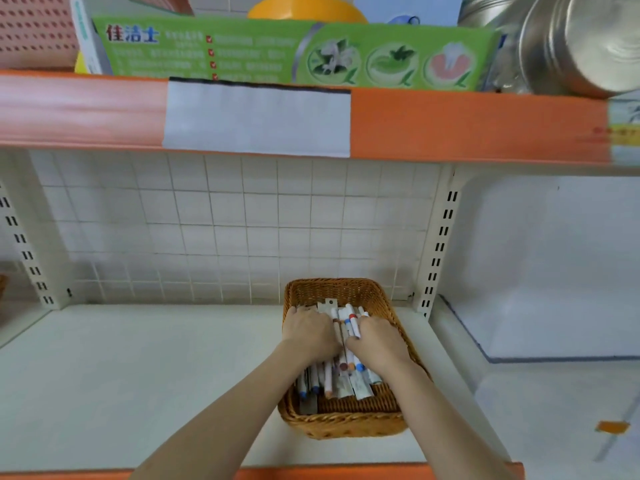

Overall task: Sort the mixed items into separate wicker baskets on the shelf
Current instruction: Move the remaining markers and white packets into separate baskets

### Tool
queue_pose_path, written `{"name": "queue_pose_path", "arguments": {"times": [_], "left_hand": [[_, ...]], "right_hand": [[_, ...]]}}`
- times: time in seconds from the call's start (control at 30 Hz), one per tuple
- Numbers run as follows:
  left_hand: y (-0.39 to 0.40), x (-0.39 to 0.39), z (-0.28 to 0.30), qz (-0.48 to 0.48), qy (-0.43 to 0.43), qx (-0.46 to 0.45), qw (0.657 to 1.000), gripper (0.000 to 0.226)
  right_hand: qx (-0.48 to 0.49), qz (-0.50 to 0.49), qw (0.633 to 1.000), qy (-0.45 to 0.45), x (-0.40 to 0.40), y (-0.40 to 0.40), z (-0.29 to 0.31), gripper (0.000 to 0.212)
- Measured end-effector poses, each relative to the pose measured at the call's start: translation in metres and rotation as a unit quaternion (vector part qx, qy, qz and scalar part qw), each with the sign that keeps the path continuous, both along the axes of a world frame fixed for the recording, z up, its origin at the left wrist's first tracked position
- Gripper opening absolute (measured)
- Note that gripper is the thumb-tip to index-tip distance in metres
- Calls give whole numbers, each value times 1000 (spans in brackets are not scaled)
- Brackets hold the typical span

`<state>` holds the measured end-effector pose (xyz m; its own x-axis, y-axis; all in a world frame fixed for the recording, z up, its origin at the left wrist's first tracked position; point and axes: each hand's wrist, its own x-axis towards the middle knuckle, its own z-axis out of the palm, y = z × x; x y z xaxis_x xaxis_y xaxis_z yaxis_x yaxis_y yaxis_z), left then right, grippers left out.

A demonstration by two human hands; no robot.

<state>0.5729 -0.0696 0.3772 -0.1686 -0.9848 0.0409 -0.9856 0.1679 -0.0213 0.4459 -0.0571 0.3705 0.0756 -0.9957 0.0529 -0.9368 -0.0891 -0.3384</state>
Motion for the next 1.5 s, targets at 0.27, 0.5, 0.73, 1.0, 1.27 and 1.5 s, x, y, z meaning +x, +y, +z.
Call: {"name": "queue_pose_path", "arguments": {"times": [0.27, 0.5, 0.73, 1.0, 1.27, 1.5], "left_hand": [[8, -1, 3, 25, 82, -52, 995, 32], [26, 7, 12, 42, 283, -162, 944, 34], [57, 60, 29, 62, 279, -159, 945, 34], [118, 182, 19, 132, 158, -133, 970, 31], [190, 319, 12, 163, 114, -102, 975, 28], [237, 402, 8, 179, 132, -103, 970, 26]], "right_hand": [[-10, 21, 999, -39, -2, 4, 0, 30], [-25, 76, 993, -89, 9, 17, 9, 26], [-47, 131, 985, -104, 50, 39, 27, 15], [-39, 183, 978, -89, 153, 96, 32, 21], [-14, 198, 980, 2, 281, 158, 24, 32], [-38, 218, 975, -1, 368, 193, 19, 36]]}}
